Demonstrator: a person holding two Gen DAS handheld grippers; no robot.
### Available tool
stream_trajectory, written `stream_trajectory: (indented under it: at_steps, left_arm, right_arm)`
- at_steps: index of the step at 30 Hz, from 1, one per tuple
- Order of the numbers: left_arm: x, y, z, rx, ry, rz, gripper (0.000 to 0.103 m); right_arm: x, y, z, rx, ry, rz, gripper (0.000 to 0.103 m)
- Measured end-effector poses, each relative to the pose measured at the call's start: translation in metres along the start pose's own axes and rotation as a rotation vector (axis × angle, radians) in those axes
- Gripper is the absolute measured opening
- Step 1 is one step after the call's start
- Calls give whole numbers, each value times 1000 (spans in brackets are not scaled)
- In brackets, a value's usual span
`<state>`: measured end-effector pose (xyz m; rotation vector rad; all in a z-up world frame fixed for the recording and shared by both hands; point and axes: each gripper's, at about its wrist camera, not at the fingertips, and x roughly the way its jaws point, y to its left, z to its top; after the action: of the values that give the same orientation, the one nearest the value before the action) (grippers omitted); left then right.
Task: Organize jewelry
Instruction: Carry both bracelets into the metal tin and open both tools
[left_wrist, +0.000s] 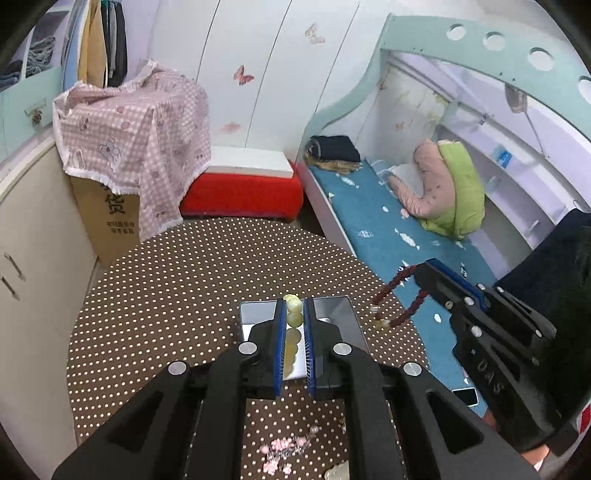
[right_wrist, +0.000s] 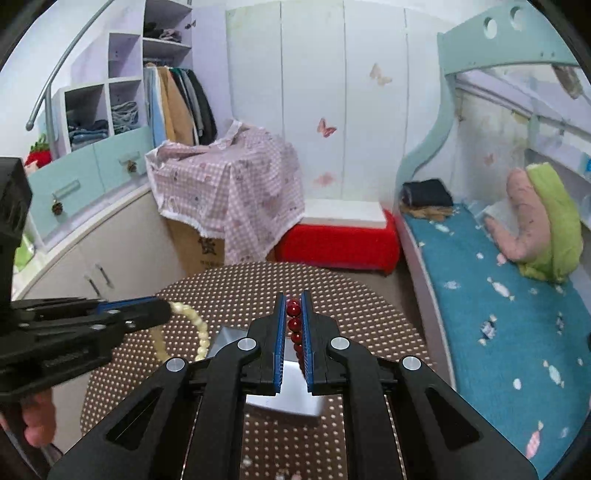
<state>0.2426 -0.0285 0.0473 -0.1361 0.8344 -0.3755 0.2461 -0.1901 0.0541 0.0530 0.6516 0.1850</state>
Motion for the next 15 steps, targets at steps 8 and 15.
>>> stream_trajectory:
  at_steps: [8, 15]
  left_arm:
    - [67, 11, 3, -32, 139, 24, 8]
    - [115, 20, -10, -13, 253, 68, 9]
  right_arm:
    - [80, -1, -20, 21, 190, 32, 9]
    - [128, -6, -52, 70, 369, 51, 12]
